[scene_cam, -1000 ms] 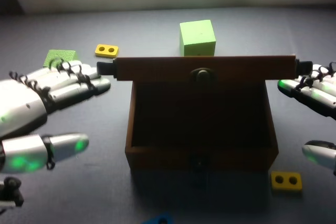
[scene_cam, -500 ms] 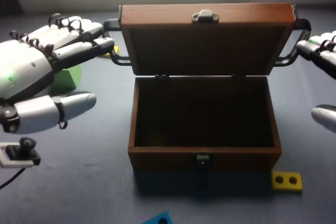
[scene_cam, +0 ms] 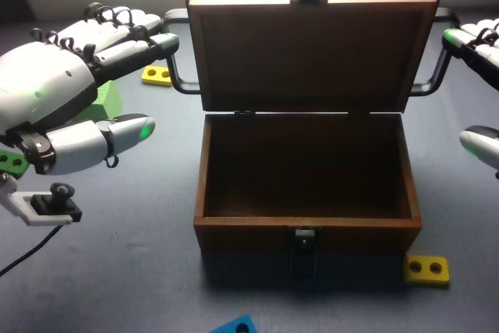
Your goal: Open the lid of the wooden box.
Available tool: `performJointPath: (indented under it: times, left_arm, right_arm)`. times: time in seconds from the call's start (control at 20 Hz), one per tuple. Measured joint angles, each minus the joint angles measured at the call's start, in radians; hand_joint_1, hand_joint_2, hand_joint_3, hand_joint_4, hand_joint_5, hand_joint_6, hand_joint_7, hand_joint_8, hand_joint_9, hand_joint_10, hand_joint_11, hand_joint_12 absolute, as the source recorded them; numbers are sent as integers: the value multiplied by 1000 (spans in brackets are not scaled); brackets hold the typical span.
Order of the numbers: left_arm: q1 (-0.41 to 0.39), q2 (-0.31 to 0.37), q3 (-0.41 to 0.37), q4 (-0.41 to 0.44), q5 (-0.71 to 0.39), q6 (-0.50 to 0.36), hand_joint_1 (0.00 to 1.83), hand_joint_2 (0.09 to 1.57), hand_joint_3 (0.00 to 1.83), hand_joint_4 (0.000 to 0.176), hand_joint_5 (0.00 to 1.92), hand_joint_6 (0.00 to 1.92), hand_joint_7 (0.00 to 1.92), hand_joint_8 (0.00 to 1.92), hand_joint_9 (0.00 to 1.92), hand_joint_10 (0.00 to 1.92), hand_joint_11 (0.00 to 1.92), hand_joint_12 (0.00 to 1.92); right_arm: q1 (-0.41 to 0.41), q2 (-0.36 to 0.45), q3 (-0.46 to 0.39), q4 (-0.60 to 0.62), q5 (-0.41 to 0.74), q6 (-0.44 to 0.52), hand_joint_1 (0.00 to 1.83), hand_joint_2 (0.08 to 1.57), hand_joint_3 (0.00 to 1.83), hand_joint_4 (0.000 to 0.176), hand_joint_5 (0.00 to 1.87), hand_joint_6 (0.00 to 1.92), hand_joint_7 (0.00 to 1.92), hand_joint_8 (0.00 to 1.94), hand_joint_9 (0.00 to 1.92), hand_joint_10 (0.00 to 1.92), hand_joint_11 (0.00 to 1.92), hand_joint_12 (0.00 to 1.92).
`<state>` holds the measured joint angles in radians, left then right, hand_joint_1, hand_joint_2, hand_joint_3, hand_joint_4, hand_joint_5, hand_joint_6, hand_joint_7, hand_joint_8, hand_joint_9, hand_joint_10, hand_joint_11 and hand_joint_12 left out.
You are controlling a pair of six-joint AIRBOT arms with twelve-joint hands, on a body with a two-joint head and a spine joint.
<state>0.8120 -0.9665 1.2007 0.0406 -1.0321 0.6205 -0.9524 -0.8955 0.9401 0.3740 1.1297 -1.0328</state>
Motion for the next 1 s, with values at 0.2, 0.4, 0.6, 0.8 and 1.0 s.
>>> performJointPath:
  times: [0.2, 0.4, 0.6, 0.8, 1.0]
  left_arm:
    - [-14, -16, 16, -14, 14, 0, 356, 1396, 0, 9, 207, 10, 22, 2, 0, 0, 0, 0]
    - [-19, -18, 21, -6, 8, 0, 440, 1388, 0, 44, 178, 1, 0, 0, 0, 0, 0, 0]
    - [-19, -28, 22, -4, 0, -1, 438, 1392, 0, 12, 141, 0, 0, 0, 0, 0, 2, 1]
    - [-10, -19, 11, -19, -29, -1, 521, 1370, 0, 8, 172, 8, 0, 0, 0, 0, 23, 19]
    - [26, 7, -18, -32, -93, 7, 352, 1405, 10, 3, 60, 3, 0, 0, 0, 0, 0, 0]
  right_arm:
    - [40, -25, 36, 9, -51, 0, 530, 1389, 0, 0, 0, 0, 0, 0, 0, 0, 0, 0]
    - [58, -35, 50, 16, -81, -1, 475, 1387, 0, 0, 0, 0, 0, 0, 0, 0, 20, 15]
    - [58, -35, 50, 8, -84, -1, 540, 1385, 0, 0, 0, 0, 0, 0, 0, 0, 12, 23]
    - [58, -29, 37, 13, -78, -1, 588, 1430, 10, 0, 0, 0, 0, 0, 0, 0, 0, 0]
    - [50, 21, -11, -20, -4, 0, 472, 1437, 0, 0, 0, 0, 0, 0, 0, 0, 7, 338]
